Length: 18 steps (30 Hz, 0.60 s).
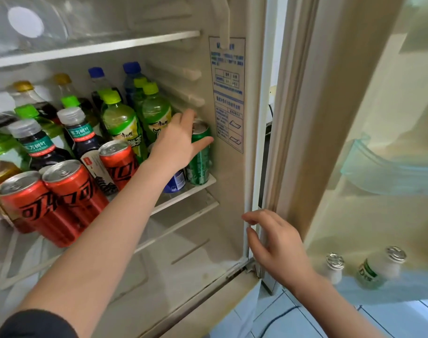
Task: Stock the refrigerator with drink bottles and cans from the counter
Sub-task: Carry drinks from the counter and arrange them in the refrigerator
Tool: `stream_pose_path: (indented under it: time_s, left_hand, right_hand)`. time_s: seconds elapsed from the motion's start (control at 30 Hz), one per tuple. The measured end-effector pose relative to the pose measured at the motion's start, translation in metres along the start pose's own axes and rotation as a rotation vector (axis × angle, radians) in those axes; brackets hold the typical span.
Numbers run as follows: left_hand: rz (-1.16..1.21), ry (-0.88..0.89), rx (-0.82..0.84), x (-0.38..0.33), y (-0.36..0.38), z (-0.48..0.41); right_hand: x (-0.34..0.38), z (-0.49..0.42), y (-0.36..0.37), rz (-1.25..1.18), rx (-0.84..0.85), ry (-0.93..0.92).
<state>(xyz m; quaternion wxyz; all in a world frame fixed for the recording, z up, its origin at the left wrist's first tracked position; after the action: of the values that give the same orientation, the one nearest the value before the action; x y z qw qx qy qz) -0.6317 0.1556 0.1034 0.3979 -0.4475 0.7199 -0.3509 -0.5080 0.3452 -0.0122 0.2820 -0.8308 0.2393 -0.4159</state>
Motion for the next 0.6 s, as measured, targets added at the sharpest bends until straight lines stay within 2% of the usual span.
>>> stream_pose_path:
  time_s: [0.1,0.2,0.43,0.5,0.6]
  left_hand:
    - [-0.116,0.001,-0.009,0.010,-0.003,-0.007]
    - [-0.109,-0.058,-0.011,0.020,-0.003,-0.009]
    - [-0.254,-0.130,-0.069,0.019,0.003,-0.003]
    - [-0.231,-0.102,-0.124,0.013,-0.001,0.002]
    - [-0.067,0.005,-0.267,0.001,-0.013,0.020]
  right_hand:
    - [0.001,0.000,0.000,0.002,-0.001,0.002]
    - [0.001,0.000,-0.001,0.008,-0.001,0.002]
    - [0.002,0.006,-0.007,-0.002,-0.026,0.010]
    - [0.000,0.012,-0.011,-0.022,-0.034,0.027]
    - [-0.001,0.020,-0.019,-0.060,-0.052,0.067]
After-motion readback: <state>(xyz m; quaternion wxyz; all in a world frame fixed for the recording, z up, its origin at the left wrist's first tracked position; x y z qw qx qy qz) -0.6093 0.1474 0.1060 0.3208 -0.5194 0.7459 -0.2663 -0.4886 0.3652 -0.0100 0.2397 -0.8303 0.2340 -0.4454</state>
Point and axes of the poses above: each hand's wrist, its own z-axis away from the middle knuckle, its own y-axis out of the palm, x = y × z, the point moved 6 cm from there along -z, towards the middle knuckle, and after that the axes turned 3 degrees about x, right-handed, at the moved point
